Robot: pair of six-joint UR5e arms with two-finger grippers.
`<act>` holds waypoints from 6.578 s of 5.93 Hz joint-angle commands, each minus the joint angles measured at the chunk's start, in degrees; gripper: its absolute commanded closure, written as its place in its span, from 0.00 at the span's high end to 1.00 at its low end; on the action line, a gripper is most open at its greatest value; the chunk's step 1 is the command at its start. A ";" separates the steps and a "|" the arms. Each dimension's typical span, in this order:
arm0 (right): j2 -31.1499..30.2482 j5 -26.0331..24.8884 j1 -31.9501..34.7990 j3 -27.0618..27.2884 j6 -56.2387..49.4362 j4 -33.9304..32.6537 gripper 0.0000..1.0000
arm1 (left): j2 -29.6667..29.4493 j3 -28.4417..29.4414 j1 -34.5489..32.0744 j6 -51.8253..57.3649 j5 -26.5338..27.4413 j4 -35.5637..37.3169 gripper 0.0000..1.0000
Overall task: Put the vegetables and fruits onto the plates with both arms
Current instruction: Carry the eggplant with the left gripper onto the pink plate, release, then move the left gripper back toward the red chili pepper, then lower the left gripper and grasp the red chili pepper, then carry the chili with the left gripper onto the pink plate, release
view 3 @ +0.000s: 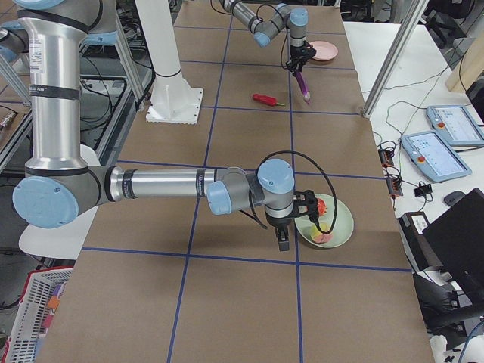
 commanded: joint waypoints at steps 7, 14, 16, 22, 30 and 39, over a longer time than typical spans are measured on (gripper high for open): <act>0.36 -0.10 -0.26 0.03 0.00 0.10 1.00 | 9.29 24.13 -21.85 -36.79 -17.19 -28.63 0.09; 0.72 0.08 -0.18 -0.06 0.00 -0.17 1.00 | 8.95 5.09 -10.13 -40.98 -20.78 -27.78 1.00; 0.72 -0.01 -0.18 -0.06 0.00 -0.26 1.00 | 3.51 4.01 0.68 -58.01 -11.29 -27.51 1.00; 0.72 -0.10 -0.26 -0.15 0.00 -0.34 1.00 | -7.95 4.00 16.75 -59.04 11.46 -6.68 0.89; 0.72 -0.10 -0.26 -0.06 0.00 -0.34 1.00 | -6.10 -2.75 17.80 -58.69 10.93 5.17 0.00; 1.33 -0.19 -0.62 -0.41 0.00 -0.34 1.00 | -5.48 26.50 -17.09 -12.66 -4.27 -2.01 0.90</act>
